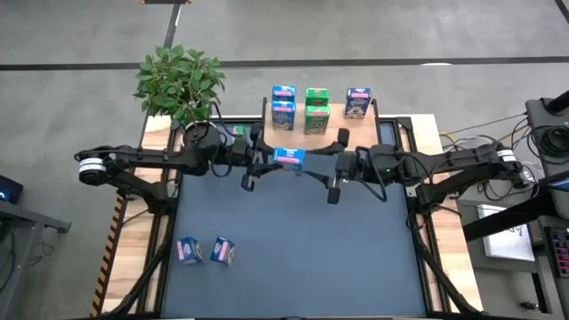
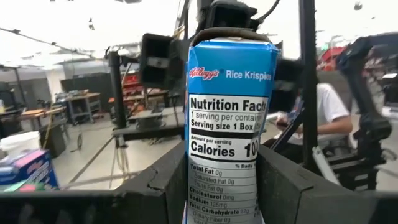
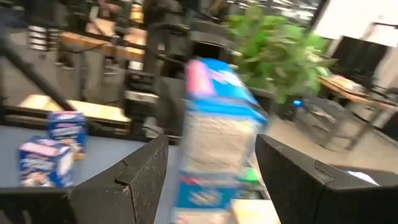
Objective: Stack cereal on shelf
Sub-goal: Put the light blue cereal box on the shelf aligned with the other light blue cereal boxes
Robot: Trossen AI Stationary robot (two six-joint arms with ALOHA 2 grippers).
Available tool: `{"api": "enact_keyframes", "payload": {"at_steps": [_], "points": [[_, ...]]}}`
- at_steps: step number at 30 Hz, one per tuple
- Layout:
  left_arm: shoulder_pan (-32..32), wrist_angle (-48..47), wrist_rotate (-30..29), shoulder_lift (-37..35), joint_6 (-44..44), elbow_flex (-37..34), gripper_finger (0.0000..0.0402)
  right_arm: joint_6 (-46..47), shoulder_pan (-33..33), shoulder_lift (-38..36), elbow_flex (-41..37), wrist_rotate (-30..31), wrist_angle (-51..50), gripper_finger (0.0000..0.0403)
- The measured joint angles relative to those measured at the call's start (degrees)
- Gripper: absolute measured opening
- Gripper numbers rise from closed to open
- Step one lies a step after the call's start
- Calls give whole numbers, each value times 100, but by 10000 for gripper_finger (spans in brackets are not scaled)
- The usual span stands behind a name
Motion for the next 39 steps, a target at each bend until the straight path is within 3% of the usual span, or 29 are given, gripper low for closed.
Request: {"api": "enact_keyframes", "payload": {"at_steps": [7, 24, 39], "points": [[0, 386, 8, -52, -178, 2, 138, 122, 0, -236, 0, 135, 135, 233], [0, 445, -13, -46, -15, 2, 138, 395, -82, 203, 0, -95, 754, 233], [1, 515, -11, -42, 166, 5, 138, -36, -240, 738, 106, -361, 1251, 232]]}}
